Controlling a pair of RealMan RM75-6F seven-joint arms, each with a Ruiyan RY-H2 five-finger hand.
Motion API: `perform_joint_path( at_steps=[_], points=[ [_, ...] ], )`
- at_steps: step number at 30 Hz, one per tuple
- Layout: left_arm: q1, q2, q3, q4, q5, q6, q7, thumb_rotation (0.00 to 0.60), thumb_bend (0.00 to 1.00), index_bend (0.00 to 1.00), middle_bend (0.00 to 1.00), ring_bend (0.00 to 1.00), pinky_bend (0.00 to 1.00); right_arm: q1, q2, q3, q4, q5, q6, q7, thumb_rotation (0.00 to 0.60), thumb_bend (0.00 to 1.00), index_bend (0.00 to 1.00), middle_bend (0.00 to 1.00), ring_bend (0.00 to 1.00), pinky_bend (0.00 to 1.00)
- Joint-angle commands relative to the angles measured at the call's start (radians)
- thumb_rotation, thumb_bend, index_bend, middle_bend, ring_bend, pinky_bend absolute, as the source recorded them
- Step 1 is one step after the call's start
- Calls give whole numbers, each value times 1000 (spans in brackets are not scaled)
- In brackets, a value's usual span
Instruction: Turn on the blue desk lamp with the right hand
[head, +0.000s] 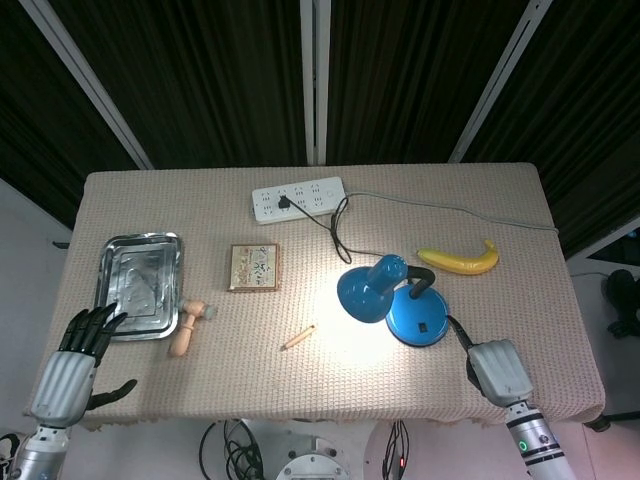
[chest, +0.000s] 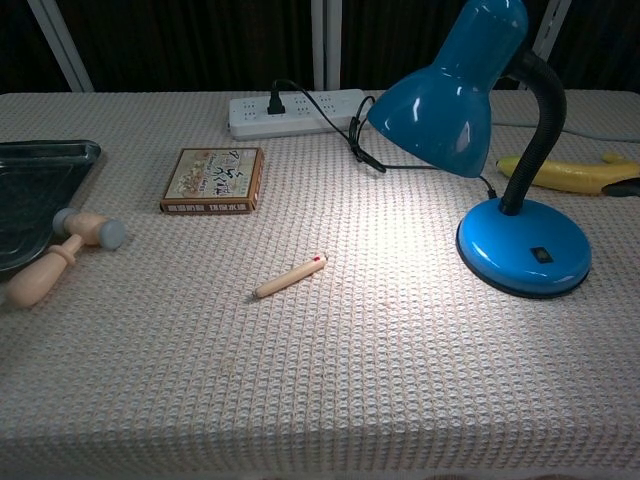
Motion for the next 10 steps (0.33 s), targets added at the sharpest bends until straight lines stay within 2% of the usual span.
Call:
perform_joint_path(
  at_steps=[1,3,4,5,7,8,10],
  points=[
    [-1,0,0,2,-4,-3,-3,600,22,98,27,0,0,-124,52,-8,104,-183,275,193,600,471,0,826,754,768],
    [-3,-2,0,6,-7,-8,-5,600,22,99,27,0,0,-166,54,-5,180,-197,352,262,600,321,0,565,525,610],
    [-3,-3,0,7,-8,-10,-5,600,22,98,27,0,0,-180,61,-6,200,-188,364,279,600,207,0,326,301,453],
    [-4,-5,0,8,-8,-13,-5,600,22,98,28,0,0,-196,74,-6,213,-169,367,288,600,120,0,147,136,306],
    [-6,-7,0,9,-8,-17,-3,600,22,98,28,0,0,-212,82,4,227,-150,379,302,600,22,0,5,1,92],
    [-7,-8,0,9,-7,-17,-1,600,22,98,28,0,0,-218,84,8,236,-146,385,317,600,7,0,0,0,39],
    [-7,-10,0,8,-5,-16,2,600,22,98,28,0,0,-229,86,14,253,-137,386,340,600,0,0,0,0,0]
  ],
)
